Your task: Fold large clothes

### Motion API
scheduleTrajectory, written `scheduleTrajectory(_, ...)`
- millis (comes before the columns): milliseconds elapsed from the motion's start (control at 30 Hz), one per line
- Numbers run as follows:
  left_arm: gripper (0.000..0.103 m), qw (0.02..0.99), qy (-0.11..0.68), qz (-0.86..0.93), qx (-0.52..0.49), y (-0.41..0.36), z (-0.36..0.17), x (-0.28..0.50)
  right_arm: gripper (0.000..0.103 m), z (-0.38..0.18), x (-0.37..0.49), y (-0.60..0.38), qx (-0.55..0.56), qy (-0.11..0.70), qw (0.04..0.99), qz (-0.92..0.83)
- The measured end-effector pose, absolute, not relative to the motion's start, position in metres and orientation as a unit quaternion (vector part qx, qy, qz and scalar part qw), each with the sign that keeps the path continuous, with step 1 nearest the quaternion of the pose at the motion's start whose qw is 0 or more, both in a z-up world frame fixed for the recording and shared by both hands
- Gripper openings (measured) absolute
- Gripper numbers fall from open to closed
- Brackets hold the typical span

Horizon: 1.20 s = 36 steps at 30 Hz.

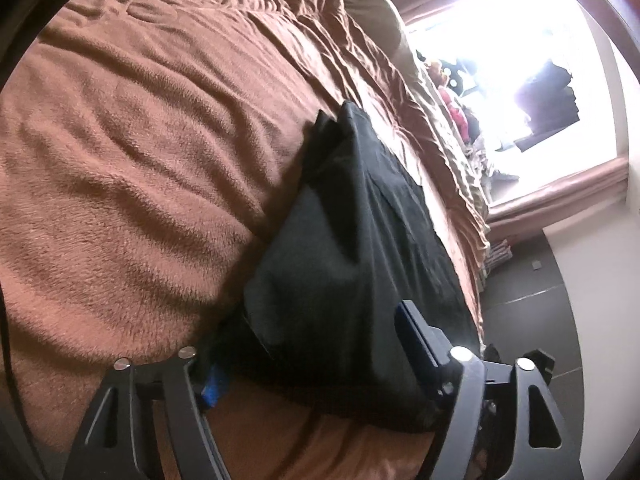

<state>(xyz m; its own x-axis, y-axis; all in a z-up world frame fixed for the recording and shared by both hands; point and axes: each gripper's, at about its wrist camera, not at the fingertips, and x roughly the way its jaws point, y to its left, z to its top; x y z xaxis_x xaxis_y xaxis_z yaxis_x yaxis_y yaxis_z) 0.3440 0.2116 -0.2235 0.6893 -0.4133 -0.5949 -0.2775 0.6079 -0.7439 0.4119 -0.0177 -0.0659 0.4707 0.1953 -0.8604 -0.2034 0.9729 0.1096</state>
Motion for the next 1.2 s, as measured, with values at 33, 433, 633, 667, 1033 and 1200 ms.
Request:
scheduleTrajectory(33,0.061,0.807,0.395,-0.033,-0.438,0.211,-0.224,0.343,0.017,-0.067,0.418,-0.018,0.003,0.502,0.858,0.113)
scheduleTrajectory(433,0.039,0.804,0.383,0.014,-0.454,0.208,-0.218,0.341,0.016,-0.074,0.495,-0.022,0.067,0.497,0.859,0.102)
scheduleTrajectory(633,0.039,0.797,0.39,0.033,-0.461,0.203,-0.221,0.349,0.016,-0.077,0.528,-0.023,0.089,0.49,0.862,0.098)
scheduleTrajectory(667,0.039,0.794,0.392,0.035,-0.464,0.203,-0.222,0.351,0.016,-0.078,0.533,-0.022,0.095,0.489,0.862,0.098)
scheduleTrajectory(1033,0.034,0.791,0.394,0.057,-0.463,0.199,-0.229,0.36,0.009,-0.086,0.589,-0.023,0.12,0.476,0.866,0.098)
scheduleTrajectory(1200,0.03,0.791,0.395,0.06,-0.464,0.198,-0.228,0.358,0.006,-0.081,0.595,-0.035,0.146,0.466,0.864,0.12)
